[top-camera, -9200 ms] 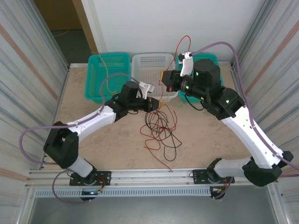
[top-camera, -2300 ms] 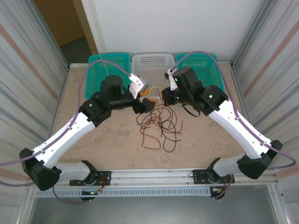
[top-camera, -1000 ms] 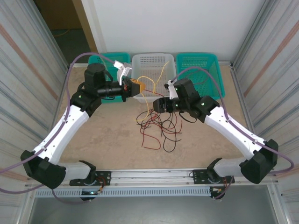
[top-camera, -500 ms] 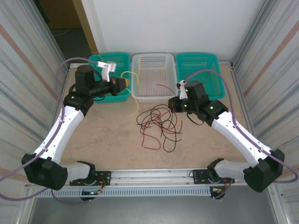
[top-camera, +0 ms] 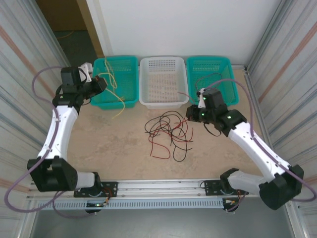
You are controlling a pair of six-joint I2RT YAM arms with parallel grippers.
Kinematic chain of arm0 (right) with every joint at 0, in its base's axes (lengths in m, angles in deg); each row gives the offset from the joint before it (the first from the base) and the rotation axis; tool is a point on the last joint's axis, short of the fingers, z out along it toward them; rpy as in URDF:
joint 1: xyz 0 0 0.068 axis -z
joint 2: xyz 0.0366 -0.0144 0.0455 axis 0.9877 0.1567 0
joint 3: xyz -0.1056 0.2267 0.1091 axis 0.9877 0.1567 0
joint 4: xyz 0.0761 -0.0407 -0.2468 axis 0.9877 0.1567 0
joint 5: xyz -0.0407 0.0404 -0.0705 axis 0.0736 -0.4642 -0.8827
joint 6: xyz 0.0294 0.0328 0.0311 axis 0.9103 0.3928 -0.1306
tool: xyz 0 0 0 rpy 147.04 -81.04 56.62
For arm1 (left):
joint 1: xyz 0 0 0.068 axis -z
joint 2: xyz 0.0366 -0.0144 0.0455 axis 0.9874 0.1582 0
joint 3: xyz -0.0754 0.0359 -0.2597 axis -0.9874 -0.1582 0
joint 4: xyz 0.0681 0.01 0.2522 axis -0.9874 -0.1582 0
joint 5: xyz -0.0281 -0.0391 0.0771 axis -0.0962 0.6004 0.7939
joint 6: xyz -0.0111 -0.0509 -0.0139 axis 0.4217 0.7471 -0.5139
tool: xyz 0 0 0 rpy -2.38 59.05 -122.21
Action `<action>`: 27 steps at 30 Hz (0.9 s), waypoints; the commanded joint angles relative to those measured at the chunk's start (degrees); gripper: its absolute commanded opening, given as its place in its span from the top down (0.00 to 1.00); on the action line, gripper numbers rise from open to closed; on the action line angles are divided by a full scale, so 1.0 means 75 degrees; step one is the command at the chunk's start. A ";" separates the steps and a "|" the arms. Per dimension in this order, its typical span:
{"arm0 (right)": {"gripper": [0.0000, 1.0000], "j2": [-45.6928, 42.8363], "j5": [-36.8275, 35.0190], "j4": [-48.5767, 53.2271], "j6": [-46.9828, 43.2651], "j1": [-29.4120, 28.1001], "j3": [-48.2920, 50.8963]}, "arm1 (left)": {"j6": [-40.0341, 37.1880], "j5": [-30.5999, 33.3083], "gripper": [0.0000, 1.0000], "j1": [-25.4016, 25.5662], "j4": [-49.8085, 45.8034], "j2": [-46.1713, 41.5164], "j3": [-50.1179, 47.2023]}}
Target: Untangle the cables
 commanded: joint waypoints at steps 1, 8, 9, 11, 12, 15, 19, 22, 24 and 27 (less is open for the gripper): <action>1.00 0.0601 -0.0604 0.0271 -0.0101 -0.0721 -0.0471 | -0.0020 0.0329 1.00 -0.0032 0.0001 0.0452 0.0771; 0.78 0.2082 -0.1169 0.0305 -0.0100 -0.1621 -0.1214 | -0.0036 0.0490 1.00 -0.0147 0.0834 0.1535 0.1722; 0.67 0.2279 -0.1331 0.0466 -0.0083 -0.1664 -0.1366 | -0.0010 0.0473 1.00 -0.0160 0.0932 0.1734 0.1874; 0.48 0.2517 -0.1698 0.0774 -0.0066 -0.1748 -0.1610 | 0.0005 0.0379 1.00 -0.0172 0.1103 0.2095 0.2147; 0.41 0.2544 -0.1840 0.0899 -0.0065 -0.1779 -0.1677 | 0.0037 0.0348 1.00 -0.0172 0.1212 0.2296 0.2278; 0.32 0.2338 -0.1860 0.0902 -0.0060 -0.1834 -0.1596 | 0.0083 0.0369 0.97 -0.0172 0.1443 0.2796 0.2557; 0.30 0.1973 -0.1864 0.1030 0.0025 -0.1877 -0.1409 | 0.0055 0.0420 0.64 -0.0162 0.1437 0.3504 0.2963; 0.29 0.1753 -0.1871 0.1128 0.0085 -0.1938 -0.1258 | -0.0142 0.0653 0.41 -0.0032 0.1319 0.3861 0.3138; 0.29 0.1645 -0.1899 0.1209 0.0122 -0.1982 -0.1181 | -0.0438 0.1035 0.33 0.0175 0.0961 0.4004 0.3320; 0.29 0.1542 -0.2004 0.1292 0.0145 -0.2031 -0.1131 | -0.0823 0.1362 0.26 0.0487 0.0621 0.3958 0.3419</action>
